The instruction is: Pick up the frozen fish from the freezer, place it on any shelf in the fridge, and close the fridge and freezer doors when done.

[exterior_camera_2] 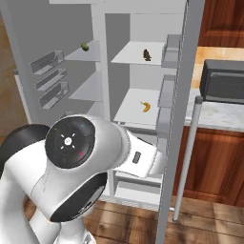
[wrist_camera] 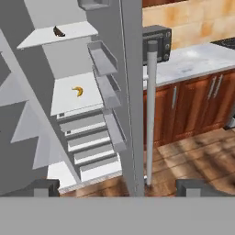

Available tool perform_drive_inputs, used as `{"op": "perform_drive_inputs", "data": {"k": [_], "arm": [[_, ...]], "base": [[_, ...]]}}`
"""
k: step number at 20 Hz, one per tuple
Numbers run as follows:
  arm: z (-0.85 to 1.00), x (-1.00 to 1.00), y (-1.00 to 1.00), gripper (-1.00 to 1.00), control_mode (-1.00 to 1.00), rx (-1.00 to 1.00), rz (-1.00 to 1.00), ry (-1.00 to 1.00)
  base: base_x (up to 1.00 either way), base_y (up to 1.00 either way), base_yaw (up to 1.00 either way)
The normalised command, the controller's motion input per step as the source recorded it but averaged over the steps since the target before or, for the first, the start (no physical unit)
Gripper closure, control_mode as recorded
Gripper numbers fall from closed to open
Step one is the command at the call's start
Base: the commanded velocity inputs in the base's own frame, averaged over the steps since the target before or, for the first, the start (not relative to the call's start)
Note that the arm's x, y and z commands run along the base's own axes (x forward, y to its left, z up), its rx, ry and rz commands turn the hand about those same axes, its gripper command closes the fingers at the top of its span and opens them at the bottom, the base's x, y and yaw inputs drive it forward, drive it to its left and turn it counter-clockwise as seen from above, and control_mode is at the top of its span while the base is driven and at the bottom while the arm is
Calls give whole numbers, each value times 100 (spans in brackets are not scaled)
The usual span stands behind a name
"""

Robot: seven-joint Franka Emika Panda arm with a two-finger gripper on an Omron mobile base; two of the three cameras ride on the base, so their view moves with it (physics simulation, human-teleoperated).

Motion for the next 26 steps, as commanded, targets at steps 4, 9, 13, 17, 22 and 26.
{"op": "perform_drive_inputs", "data": {"k": [4, 9, 13, 17, 22, 26], "arm": [[3, 2, -100, -100, -100, 18, 15, -14], [-10, 27, -84, -100, -100, 18, 20, -6], [-33, 58, -48, -100, -100, 21, 11, 0], [-73, 65, -16, -100, -100, 21, 5, -1], [-38, 70, -13, -100, -100, 22, 0, -3], [-50, 62, 0, -100, -100, 12, 1, -9]], "base": [[0, 0, 0], [0, 0, 0], [0, 0, 0], [0, 0, 0], [0, 0, 0], [0, 0, 0]]}}
